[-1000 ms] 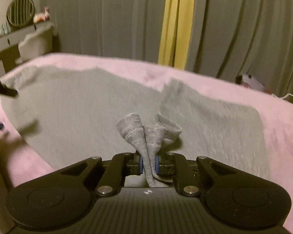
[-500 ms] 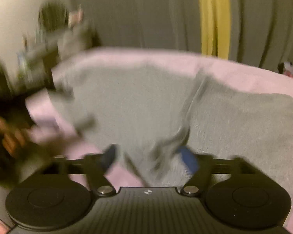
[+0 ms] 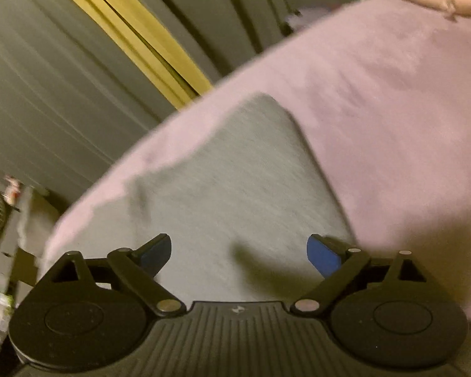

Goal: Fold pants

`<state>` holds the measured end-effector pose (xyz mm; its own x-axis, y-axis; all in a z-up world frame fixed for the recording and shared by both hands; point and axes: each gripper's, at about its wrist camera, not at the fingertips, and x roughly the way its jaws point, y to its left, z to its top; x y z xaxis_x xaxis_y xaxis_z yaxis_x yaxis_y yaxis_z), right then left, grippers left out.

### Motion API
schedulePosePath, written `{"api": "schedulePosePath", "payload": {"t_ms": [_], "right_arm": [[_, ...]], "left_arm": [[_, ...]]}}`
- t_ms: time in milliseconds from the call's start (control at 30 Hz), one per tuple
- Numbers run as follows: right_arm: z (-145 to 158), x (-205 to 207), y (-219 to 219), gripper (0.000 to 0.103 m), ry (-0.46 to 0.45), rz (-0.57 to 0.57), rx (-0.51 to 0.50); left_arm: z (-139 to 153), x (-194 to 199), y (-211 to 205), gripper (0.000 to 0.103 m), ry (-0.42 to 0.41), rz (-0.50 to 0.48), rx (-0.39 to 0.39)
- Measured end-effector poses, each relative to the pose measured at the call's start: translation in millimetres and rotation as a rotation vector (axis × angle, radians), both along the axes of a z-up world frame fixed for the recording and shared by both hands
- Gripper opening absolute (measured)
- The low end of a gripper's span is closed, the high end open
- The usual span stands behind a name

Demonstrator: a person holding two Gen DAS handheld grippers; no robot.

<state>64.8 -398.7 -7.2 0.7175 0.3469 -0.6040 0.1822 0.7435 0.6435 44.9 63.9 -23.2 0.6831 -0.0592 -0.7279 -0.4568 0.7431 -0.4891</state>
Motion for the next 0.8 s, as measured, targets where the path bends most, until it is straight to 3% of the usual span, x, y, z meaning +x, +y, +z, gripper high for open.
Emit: {"api": "schedulePosePath", "payload": {"t_ms": [67, 167, 233, 367, 500, 600, 667, 800], "right_arm": [[-1, 0, 1, 0.097, -0.039, 0.027, 0.142], [-21, 11, 3, 0.098, 0.062, 0.041, 0.321], [-38, 13, 10, 0.098, 0.224, 0.019, 0.277], [-35, 8, 11, 0.097, 0.208, 0.0, 0.283], [-8, 6, 6, 0.099, 0.173, 0.027, 0.131], [-21, 12, 0, 0.099, 0.254, 0.072, 0.084], [-22, 13, -3, 0.099, 0.244, 0.12, 0.048], [-1, 8, -14, 0.099, 0.207, 0.042, -0.167]], "left_arm": [[-2, 1, 1, 0.103, 0.009, 0.001, -0.007], [-1, 1, -1, 0.103, 0.009, -0.009, -0.004], [0, 1, -3, 0.103, 0.01, -0.024, 0.007], [-1, 9, -8, 0.103, 0.028, -0.072, 0.005], [4, 26, -26, 0.103, 0.057, -0.207, 0.01], [15, 38, -59, 0.103, 0.008, -0.355, 0.05], [19, 51, -86, 0.103, 0.003, -0.467, 0.051], [15, 85, -128, 0.103, 0.053, -0.635, 0.019]]}}
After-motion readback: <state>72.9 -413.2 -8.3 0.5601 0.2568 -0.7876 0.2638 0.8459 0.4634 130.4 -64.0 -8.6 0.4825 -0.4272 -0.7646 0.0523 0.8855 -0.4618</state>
